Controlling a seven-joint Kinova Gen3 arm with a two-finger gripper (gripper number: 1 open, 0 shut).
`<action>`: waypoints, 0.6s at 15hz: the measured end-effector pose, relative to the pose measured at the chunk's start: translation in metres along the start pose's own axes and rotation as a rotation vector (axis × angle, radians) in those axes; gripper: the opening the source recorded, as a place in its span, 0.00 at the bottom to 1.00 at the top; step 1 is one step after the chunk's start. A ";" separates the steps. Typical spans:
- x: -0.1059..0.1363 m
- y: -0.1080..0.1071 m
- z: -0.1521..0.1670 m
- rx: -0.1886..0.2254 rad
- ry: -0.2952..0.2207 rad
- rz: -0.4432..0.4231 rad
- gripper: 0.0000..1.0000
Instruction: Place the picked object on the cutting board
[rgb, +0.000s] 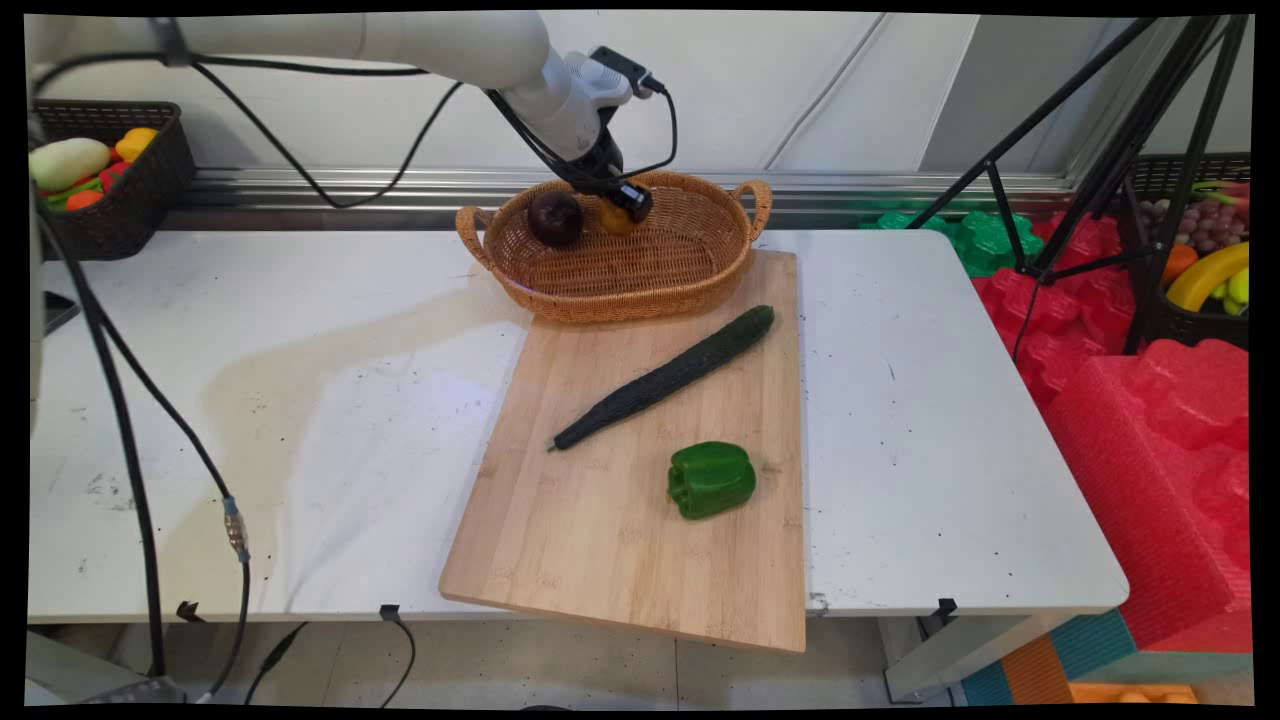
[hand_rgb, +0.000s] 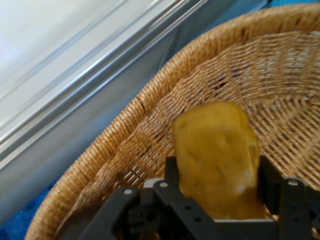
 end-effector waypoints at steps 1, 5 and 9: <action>-0.002 0.002 -0.010 0.003 0.012 0.006 0.00; -0.017 0.010 -0.062 0.012 0.064 0.036 0.00; -0.039 0.023 -0.110 0.000 0.090 0.072 0.00</action>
